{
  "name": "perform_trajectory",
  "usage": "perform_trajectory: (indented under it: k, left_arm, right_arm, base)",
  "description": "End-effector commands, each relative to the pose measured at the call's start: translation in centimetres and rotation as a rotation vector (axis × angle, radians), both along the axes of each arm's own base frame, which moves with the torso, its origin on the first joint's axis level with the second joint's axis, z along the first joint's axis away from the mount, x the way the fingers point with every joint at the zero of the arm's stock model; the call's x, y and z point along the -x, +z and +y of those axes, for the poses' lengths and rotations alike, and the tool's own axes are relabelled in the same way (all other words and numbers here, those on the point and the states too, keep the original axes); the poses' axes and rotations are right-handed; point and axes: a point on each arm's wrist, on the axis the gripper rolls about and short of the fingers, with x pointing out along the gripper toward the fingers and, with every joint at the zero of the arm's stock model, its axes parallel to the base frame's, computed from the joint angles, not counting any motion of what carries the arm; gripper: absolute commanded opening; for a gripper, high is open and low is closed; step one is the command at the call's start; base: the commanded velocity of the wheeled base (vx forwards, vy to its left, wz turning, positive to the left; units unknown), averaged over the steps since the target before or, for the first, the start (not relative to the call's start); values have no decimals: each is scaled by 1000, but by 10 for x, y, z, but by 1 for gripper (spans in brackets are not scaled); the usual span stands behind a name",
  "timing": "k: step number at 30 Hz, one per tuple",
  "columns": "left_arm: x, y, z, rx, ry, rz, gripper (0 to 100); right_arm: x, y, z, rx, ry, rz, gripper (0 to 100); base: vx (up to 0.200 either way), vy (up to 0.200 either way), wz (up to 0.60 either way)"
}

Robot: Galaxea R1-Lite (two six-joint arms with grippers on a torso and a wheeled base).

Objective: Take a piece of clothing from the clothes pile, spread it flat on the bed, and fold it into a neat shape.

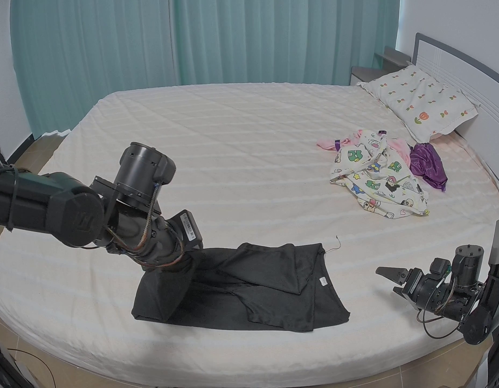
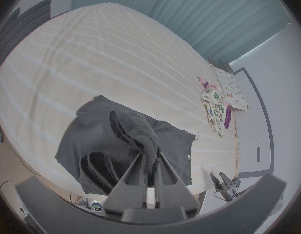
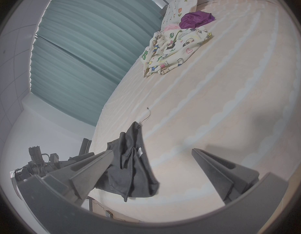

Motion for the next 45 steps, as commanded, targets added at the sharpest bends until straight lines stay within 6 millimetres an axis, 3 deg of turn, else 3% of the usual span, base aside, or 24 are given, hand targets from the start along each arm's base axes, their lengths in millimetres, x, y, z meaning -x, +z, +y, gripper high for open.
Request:
perform_trajectory:
  k: [1, 11, 19, 30, 31, 40, 45]
  left_arm:
    - [-8, -14, -22, -13, -37, 30, 0]
    - [-17, -16, -54, 10, -43, 37, 0]
    - [-37, -31, -69, 1, 62, 31, 0]
    - [-37, -35, -80, 60, 16, 84, 0]
    - [-35, -36, -82, 66, 4, 91, 100]
    - [-40, -26, -86, 142, 68, 85, 100]
    - [-30, 1, -69, 206, 100, 66, 100]
  right_arm:
    - [0, 1, 0, -1, 2, -9, 100]
    - [-1, -2, 0, 0, 2, 0, 100]
    - [-1, -1, 1, 0, 2, -2, 100]
    - [-1, -2, 1, 1, 4, 1, 100]
    - [-1, -2, 1, 1, 4, 1, 100]
    - [-1, -4, 1, 5, 6, 7, 100]
    - [-2, -4, 1, 6, 8, 10, 100]
  base:
    - [0, -200, 0]
    - [0, -200, 0]
    - [0, 0, 0]
    - [0, 0, 0]
    - [0, 0, 0]
    - [0, 0, 0]
    - [0, 0, 0]
